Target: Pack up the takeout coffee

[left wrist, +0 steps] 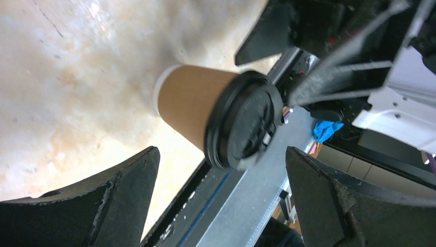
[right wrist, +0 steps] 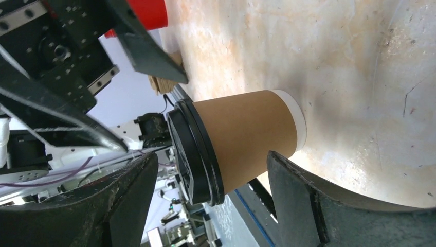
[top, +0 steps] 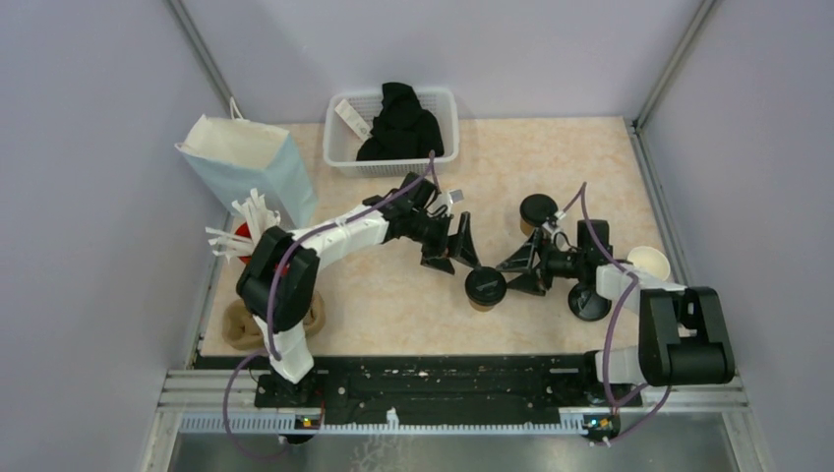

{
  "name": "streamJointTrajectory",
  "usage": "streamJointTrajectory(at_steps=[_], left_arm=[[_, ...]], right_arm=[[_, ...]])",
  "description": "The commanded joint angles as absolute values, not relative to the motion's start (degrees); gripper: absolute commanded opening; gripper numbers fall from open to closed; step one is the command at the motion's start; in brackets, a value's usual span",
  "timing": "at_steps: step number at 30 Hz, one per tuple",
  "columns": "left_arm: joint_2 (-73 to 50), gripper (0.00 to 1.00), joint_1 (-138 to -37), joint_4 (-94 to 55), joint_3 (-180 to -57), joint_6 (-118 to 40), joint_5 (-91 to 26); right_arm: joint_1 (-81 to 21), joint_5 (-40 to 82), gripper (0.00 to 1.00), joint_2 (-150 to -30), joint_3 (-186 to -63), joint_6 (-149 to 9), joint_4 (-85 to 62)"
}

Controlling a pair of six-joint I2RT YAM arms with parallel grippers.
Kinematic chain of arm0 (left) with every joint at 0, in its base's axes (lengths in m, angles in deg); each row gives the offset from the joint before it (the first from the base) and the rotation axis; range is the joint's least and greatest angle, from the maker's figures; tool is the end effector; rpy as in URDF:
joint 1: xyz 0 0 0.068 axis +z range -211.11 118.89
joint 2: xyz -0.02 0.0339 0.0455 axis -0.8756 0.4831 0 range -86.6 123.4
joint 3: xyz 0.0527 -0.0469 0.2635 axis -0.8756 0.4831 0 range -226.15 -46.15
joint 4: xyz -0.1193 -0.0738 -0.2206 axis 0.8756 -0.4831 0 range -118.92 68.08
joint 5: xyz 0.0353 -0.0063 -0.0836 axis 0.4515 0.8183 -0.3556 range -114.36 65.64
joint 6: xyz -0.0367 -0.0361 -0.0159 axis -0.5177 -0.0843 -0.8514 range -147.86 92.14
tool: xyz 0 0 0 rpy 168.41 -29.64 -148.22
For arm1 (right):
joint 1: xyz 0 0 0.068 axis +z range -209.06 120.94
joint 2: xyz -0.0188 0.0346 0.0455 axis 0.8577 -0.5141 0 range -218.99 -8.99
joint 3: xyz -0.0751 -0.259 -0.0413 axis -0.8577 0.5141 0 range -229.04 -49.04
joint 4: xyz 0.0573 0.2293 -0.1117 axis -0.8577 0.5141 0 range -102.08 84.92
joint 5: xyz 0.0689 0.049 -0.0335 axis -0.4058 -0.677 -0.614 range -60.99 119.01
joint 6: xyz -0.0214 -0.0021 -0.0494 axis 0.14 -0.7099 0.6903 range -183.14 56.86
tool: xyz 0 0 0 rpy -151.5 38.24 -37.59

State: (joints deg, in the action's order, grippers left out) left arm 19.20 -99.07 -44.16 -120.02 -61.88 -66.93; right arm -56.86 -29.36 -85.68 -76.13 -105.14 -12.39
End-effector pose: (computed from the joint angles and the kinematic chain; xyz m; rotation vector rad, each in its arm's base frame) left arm 0.2929 -0.2591 0.2076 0.4382 2.7216 -1.3818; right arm 0.2229 0.0389 0.1526 0.3501 2.4326 1.5813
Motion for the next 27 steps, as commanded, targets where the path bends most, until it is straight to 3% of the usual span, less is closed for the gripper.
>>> streamJointTrajectory(at_steps=[1, 15, 23, 27], left_arm=[[11.8, 0.98, -99.7, -41.7, -114.1, -62.6, -68.9], [15.4, 0.95, -102.9, -32.7, -108.5, -65.3, -72.8], [18.7, 0.89, -102.8, -35.2, -106.1, -63.7, -65.9], [18.2, 0.88, -102.9, -36.7, -106.9, -62.0, -65.9]], right_arm=[[-56.2, -32.3, 0.78, -88.0, -76.9, -102.3, -14.3], [-56.2, -34.6, 0.72, -92.7, -75.9, -103.6, -20.8], [-56.4, -31.8, 0.69, -95.9, -70.7, -109.0, -30.2], [-56.4, -32.4, 0.68, -93.4, -71.8, -109.2, -27.8]])
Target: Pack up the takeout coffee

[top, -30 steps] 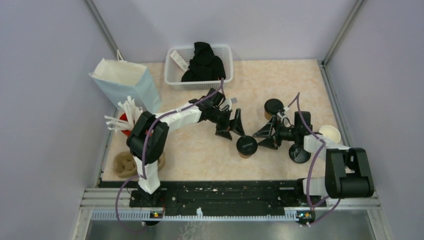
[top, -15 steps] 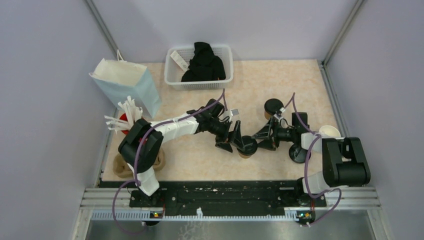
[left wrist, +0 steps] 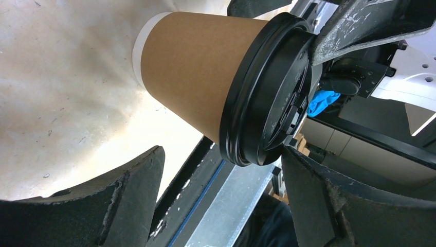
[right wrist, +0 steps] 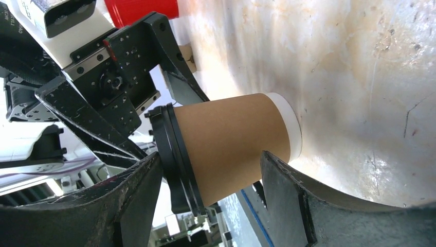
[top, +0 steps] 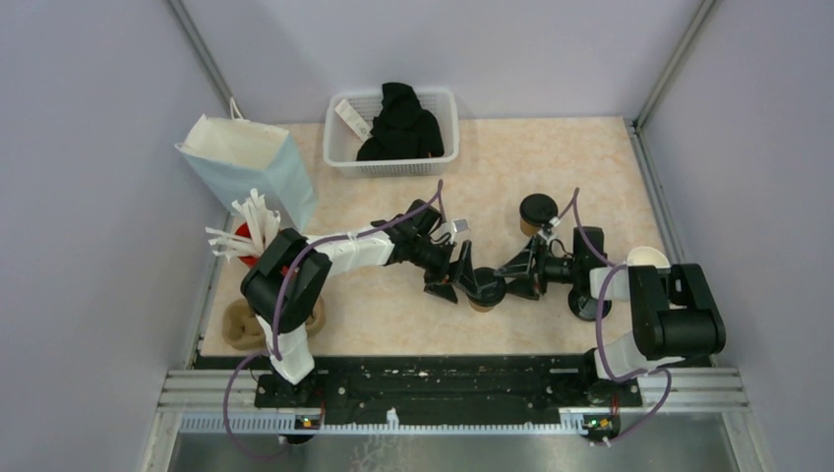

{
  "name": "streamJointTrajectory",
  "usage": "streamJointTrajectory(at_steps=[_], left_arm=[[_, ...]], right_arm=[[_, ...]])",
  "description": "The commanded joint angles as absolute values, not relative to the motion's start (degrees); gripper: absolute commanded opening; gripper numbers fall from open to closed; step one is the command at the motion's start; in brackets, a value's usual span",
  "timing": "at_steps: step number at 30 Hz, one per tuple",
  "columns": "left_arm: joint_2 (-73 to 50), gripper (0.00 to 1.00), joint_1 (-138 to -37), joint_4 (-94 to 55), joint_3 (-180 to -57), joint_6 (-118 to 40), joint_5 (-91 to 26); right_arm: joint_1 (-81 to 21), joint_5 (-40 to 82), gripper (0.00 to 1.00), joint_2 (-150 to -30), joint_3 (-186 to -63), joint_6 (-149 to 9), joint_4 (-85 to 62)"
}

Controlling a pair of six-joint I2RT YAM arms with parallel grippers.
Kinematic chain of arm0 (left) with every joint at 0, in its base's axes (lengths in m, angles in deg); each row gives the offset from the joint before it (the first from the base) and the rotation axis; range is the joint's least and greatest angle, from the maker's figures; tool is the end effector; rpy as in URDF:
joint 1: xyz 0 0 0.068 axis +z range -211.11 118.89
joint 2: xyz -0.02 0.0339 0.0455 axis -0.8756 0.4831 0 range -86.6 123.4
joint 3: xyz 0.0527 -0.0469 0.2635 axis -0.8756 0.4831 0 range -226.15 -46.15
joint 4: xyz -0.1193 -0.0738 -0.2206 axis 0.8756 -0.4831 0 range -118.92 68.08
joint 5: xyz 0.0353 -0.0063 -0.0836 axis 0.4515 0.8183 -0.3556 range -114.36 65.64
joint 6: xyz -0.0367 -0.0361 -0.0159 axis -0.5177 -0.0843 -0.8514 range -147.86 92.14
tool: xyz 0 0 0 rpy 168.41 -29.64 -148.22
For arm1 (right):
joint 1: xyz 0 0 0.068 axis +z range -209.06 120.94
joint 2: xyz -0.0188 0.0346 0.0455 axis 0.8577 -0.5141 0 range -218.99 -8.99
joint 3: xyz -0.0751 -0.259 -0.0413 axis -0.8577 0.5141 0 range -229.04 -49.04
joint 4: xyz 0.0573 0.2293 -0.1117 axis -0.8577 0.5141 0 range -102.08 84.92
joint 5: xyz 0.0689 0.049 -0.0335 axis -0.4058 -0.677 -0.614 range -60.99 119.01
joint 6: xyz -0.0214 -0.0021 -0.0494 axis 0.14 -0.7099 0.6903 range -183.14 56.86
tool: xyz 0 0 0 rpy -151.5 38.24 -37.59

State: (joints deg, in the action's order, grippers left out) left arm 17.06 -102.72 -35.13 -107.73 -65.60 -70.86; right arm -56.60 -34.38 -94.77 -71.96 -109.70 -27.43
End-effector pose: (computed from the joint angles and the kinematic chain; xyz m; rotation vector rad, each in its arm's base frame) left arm 0.2524 -0.2588 0.1693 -0.4542 -2.6906 1.4339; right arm 0.2250 0.0415 0.1199 0.3631 2.4160 1.7179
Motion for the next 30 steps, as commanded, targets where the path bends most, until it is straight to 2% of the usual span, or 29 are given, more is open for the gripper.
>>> streamJointTrajectory(at_steps=[1, 6, 10, 13, 17, 23, 26, 27, 30], left_arm=[[17.6, 0.89, -102.9, -37.2, -107.7, -61.5, -65.8], [16.2, 0.92, -102.9, -40.4, -112.9, -60.4, -67.0], [18.1, 0.90, -102.9, -39.9, -112.6, -61.3, -67.4], [18.3, 0.89, -102.9, -39.0, -110.9, -61.1, -67.4], [18.9, 0.87, -102.9, -40.5, -109.1, -58.9, -65.9], [19.0, 0.87, -102.9, -42.2, -109.7, -56.6, -64.6], [18.1, 0.91, -102.9, -44.3, -113.6, -56.0, -64.4], [17.7, 0.93, -102.8, -45.4, -115.5, -55.9, -64.3], [16.4, 0.98, -102.8, -48.8, -120.6, -54.9, -62.2]], right_arm=[[-56.4, -32.3, 0.68, -92.1, -72.9, -108.5, -25.6], [-56.0, -34.5, 0.71, -89.2, -75.6, -112.8, -26.9], [-53.7, -33.7, 0.73, -91.3, -76.7, -113.2, -28.3], [-54.1, -29.4, 0.70, -92.9, -75.3, -111.9, -27.4], [-54.3, -26.2, 0.58, -96.5, -71.2, -115.4, -32.9], [-54.3, -23.0, 0.56, -92.2, -73.6, -109.3, -21.7], [-54.3, -22.1, 0.65, -85.9, -77.3, -109.0, -15.5], [-54.3, -21.3, 0.71, -83.9, -79.0, -108.0, -11.5], [-54.4, -17.7, 0.81, -79.3, -83.9, -102.2, 5.3]])
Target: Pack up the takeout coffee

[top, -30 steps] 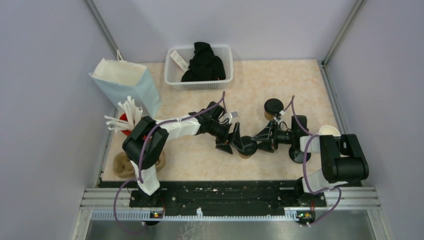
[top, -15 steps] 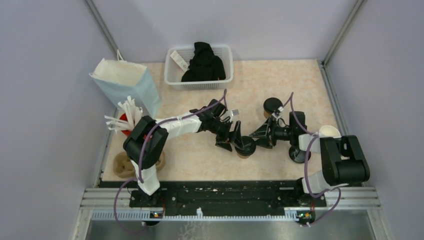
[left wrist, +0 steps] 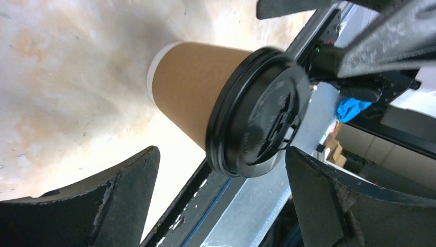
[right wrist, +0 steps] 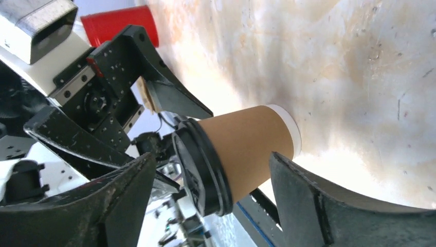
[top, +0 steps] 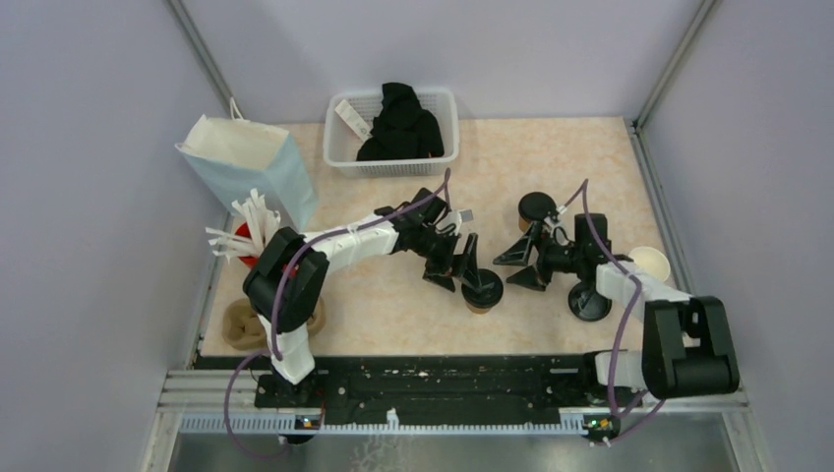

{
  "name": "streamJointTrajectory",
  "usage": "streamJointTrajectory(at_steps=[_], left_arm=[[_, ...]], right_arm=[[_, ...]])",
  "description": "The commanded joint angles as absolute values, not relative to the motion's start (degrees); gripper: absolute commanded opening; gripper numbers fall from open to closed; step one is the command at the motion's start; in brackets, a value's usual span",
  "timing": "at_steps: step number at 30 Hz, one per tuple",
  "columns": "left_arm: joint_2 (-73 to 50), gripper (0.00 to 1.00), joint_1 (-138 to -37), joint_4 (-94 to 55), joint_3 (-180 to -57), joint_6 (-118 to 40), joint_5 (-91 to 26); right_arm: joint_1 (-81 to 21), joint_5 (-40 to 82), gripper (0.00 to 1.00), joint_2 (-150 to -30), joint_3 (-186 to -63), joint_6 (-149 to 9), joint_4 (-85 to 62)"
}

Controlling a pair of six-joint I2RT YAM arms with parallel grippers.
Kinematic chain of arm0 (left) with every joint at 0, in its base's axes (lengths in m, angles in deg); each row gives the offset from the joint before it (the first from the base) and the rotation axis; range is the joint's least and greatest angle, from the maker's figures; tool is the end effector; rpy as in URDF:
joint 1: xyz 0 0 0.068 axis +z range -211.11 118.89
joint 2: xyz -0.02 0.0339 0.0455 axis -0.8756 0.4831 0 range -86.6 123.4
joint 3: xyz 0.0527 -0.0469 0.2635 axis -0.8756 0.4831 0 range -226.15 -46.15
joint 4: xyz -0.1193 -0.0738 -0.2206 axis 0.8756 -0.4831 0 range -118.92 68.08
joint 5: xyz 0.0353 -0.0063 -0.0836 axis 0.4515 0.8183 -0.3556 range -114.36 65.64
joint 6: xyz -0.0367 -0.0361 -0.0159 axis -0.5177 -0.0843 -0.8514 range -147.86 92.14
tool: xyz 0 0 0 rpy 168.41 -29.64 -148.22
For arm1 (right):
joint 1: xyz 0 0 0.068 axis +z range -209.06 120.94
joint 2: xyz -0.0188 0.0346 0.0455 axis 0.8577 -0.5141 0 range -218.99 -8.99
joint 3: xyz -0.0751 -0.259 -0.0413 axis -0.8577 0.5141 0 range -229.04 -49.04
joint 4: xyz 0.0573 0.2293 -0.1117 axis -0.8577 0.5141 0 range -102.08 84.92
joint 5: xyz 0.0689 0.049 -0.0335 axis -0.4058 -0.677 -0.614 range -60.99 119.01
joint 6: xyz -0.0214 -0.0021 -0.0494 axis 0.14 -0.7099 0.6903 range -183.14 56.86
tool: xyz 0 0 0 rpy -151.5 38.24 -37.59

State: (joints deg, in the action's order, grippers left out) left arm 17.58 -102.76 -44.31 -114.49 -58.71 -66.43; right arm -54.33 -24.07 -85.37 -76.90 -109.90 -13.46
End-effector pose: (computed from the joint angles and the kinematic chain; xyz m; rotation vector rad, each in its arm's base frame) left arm 0.2616 -0.2646 0.1892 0.5719 2.7753 -1.3476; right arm 0.2269 0.0474 0.1565 0.4287 2.4515 1.5151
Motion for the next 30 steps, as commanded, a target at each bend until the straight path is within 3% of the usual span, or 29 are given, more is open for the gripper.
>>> streamJointTrajectory(at_steps=[1, 6, 16, 22, 30], left_arm=[[15.8, 0.98, -102.8, -49.9, -122.2, -54.1, -60.8], [10.8, 0.98, -102.7, -56.9, -126.1, -50.3, -54.0], [-15.9, 0.98, -102.7, -56.1, -117.8, -53.2, -41.2], [-23.5, 0.98, -102.6, -55.8, -115.7, -56.0, -38.0], [-24.4, 0.98, -102.6, -56.1, -114.8, -56.5, -38.0]], right_arm=[[-54.3, -15.7, 0.84, -77.4, -85.4, -99.6, 10.3], [-51.7, -7.1, 0.94, -72.4, -95.4, -90.8, 26.9], [-22.5, 23.4, 0.98, -85.0, -121.1, -83.8, 45.7], [-14.8, 30.3, 0.99, -90.7, -125.3, -83.0, 48.5], [-11.1, 32.5, 0.99, -93.9, -125.4, -83.0, 48.6]])
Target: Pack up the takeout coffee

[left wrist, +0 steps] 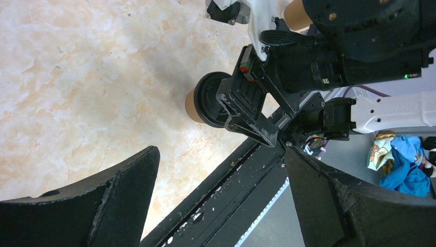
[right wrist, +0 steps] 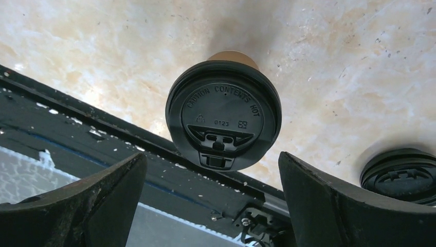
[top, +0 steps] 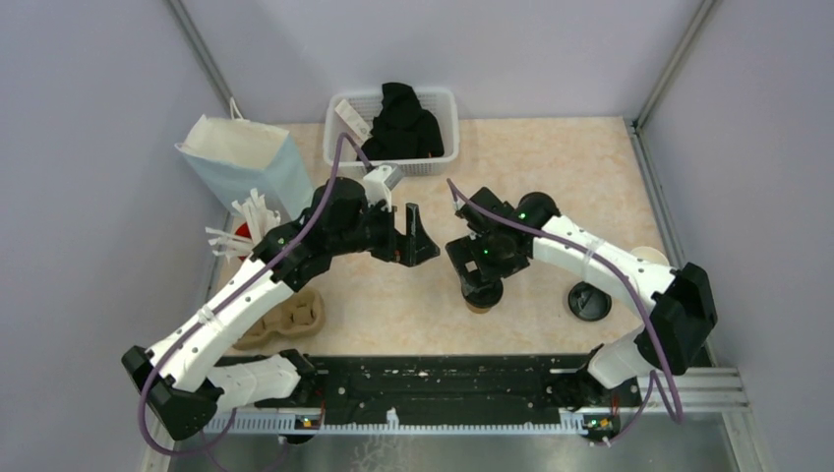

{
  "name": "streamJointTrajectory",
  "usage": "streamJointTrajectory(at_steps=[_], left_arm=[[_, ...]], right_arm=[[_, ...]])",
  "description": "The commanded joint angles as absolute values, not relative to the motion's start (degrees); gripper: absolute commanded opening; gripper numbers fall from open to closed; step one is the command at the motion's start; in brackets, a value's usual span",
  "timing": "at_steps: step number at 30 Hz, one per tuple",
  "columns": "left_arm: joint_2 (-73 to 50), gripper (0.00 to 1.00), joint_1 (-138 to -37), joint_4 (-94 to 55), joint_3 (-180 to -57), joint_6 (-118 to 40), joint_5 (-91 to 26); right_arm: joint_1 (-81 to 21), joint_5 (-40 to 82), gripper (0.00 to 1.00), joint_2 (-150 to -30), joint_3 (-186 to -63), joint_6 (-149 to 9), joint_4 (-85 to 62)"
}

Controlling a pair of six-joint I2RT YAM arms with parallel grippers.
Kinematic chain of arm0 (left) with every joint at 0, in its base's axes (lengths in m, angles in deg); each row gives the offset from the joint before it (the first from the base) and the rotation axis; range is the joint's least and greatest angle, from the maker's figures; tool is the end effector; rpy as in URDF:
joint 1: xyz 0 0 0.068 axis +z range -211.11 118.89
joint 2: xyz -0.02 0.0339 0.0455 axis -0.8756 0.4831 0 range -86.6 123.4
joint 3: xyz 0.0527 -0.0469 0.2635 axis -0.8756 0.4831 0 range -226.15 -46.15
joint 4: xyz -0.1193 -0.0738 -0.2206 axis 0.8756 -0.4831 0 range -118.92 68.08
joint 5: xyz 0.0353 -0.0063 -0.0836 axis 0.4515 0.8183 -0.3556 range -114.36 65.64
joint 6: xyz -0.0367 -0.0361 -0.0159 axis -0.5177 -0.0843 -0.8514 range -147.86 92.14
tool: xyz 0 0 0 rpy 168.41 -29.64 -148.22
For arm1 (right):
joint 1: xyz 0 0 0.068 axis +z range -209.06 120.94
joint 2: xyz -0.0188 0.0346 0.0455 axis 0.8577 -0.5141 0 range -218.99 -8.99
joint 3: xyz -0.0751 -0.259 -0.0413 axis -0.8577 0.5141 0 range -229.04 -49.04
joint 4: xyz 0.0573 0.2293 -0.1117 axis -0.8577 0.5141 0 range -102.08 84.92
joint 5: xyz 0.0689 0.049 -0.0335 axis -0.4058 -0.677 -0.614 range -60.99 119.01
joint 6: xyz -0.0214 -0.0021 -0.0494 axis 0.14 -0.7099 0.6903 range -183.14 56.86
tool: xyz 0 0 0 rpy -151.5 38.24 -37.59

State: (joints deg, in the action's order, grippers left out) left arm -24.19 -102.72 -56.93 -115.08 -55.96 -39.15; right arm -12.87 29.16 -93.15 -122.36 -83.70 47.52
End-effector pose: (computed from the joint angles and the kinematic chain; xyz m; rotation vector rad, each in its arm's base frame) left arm 0.1657 -0.1594 0.3832 0.4283 2.1689 -0.9844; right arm 0.1951 0.2033 0.2858 -0.6299 2.7723 0.2666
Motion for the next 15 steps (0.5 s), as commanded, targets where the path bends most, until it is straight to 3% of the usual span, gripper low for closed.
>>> streamJointTrajectory(at_steps=[1, 15], left_arm=[[-24.2, 0.98, -102.6, -56.2, -114.8, -56.5, -37.9], [-22.8, 0.98, -102.6, -56.4, -115.4, -56.0, -38.4]], right_arm=[[-10.8, 32.7, 0.99, -94.1, -125.3, -83.0, 48.4], [-9.5, 36.2, 0.93, -97.4, -123.4, -82.2, 45.8]])
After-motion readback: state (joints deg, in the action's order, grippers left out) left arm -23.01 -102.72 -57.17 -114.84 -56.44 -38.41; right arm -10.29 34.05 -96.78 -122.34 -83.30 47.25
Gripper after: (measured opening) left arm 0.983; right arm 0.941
